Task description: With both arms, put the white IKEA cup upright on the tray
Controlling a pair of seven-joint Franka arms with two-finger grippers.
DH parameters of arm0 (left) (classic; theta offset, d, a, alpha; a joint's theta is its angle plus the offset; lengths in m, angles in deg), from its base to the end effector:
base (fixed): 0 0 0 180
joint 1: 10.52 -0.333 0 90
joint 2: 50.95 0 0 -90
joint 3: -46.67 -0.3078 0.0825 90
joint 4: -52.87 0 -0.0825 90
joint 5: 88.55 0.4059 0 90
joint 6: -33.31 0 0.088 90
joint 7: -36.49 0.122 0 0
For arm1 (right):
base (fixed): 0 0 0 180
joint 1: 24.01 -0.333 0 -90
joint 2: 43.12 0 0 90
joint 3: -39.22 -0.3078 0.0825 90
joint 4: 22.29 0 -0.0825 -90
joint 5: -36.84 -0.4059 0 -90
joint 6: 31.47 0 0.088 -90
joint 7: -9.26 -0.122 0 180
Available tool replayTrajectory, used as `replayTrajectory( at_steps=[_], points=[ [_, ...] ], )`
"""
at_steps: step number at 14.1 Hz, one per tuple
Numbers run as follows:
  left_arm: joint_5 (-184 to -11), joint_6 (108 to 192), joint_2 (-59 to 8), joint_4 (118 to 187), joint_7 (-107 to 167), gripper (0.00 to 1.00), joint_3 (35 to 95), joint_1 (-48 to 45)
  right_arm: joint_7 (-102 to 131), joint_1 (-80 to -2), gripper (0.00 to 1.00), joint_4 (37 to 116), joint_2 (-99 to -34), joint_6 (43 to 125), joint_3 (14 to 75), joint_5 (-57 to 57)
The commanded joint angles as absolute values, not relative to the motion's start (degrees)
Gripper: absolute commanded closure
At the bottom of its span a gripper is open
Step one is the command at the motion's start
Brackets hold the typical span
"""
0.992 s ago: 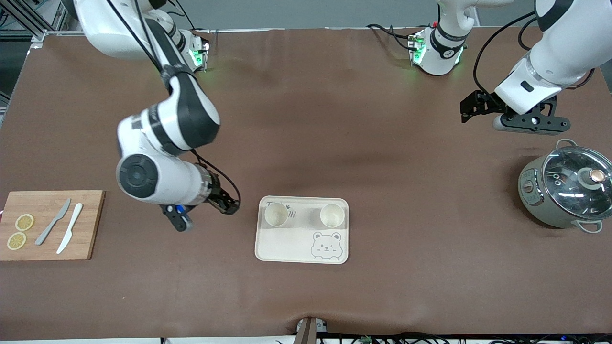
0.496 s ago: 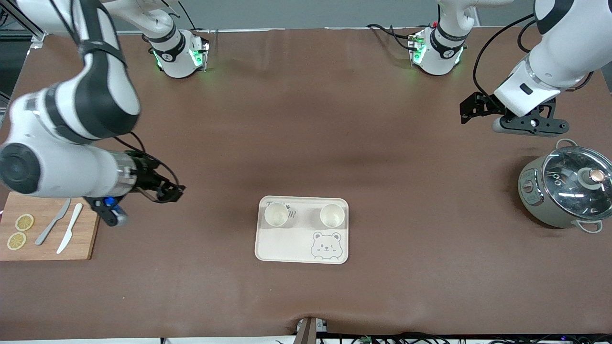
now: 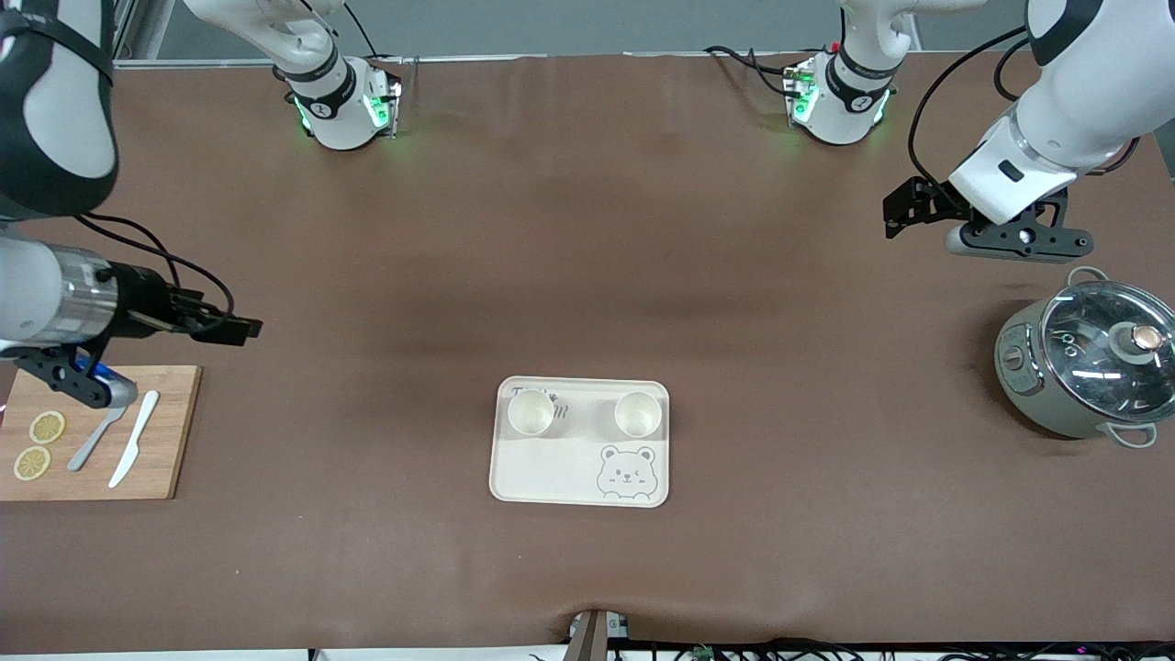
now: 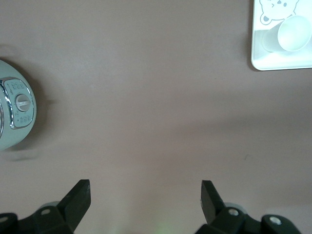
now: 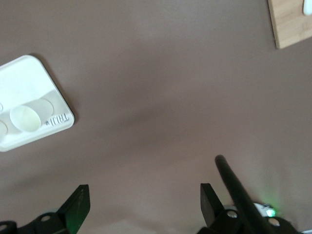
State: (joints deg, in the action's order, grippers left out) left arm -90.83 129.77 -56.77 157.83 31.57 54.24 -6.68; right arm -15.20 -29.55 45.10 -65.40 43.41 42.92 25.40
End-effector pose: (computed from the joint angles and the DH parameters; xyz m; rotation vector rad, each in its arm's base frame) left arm 0.5350 -0.1149 0.5381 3.1171 -0.1667 -0.0793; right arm 0.6506 0.0569 0.5335 -2.9497 0.5458 0.4383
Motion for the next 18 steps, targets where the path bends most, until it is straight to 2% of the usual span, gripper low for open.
replayTrajectory(
  at_steps=[1,2,8,11,16,18],
  points=[
    [-86.7,128.6,-56.4,156.8,31.5,0.00,54.8,-7.0,-9.0,-28.7,0.00,47.8,-61.7,41.4,41.5,28.5],
    [-86.6,128.6,-56.4,156.8,31.4,0.00,54.8,-7.0,-6.9,-28.8,0.00,47.8,-61.3,39.4,41.6,28.8],
    [-86.7,130.1,-56.3,156.4,31.7,0.00,54.8,-6.8,1.3,-28.6,0.00,48.4,-57.6,40.0,41.7,30.4],
    [-87.2,130.2,-56.3,156.3,31.5,0.00,54.8,-6.7,10.6,-26.7,0.00,53.1,-53.6,42.3,42.0,30.6],
    [-87.3,130.2,-56.3,156.3,31.4,0.00,54.9,-6.8,13.5,-26.1,0.00,64.6,-44.7,49.1,41.9,34.3],
    [-87.3,130.2,-56.3,156.3,31.5,0.00,54.9,-6.7,15.0,-25.9,0.00,66.3,-42.7,49.6,42.1,34.3]
  ],
)
